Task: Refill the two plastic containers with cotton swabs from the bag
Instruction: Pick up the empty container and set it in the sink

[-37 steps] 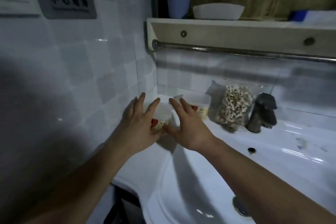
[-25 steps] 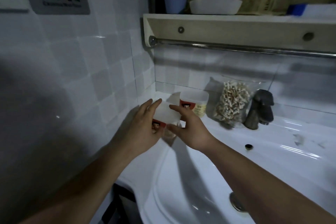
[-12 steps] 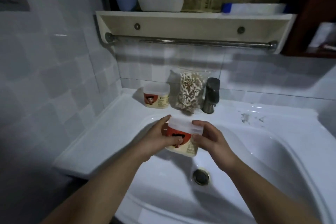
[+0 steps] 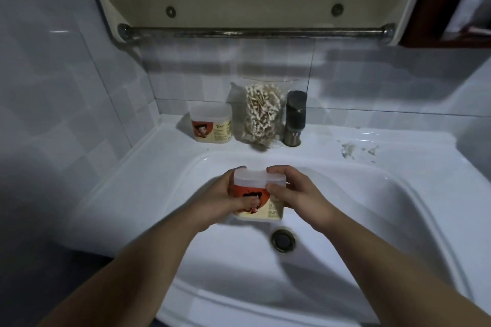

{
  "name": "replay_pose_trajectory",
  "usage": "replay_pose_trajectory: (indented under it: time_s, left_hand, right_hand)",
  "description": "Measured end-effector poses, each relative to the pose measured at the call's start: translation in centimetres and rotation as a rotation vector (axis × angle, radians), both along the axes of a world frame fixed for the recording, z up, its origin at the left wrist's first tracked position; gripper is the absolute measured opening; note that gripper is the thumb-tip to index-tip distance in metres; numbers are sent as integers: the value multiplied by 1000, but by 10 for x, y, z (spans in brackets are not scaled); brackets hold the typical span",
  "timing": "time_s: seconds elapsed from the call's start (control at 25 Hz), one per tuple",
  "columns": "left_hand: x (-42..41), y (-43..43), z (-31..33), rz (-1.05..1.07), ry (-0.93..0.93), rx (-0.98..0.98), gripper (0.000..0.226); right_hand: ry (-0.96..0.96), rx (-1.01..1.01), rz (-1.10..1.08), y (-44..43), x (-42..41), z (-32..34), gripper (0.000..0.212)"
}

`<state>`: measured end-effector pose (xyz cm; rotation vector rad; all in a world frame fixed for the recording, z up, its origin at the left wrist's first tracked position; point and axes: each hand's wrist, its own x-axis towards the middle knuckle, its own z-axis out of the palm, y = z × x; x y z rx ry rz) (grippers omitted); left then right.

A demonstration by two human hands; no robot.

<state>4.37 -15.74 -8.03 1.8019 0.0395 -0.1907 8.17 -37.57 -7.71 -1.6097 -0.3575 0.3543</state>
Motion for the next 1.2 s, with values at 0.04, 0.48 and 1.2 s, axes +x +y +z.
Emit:
replay_pose_trajectory:
  time_s: [0.04,0.48,1.2]
  left_hand:
    - [0,1,0,-7,-1,8,103]
    - [1,-3,-4,2,-23,-8,110]
    - [-7,-12,-21,-204,-136,587,139]
  right_hand:
    - [-1,-12,8,0,1,-2,29]
    - [-150,-137,-16,2,4,-5,40]
    - [478,-128,-308,-7,12,-7,68]
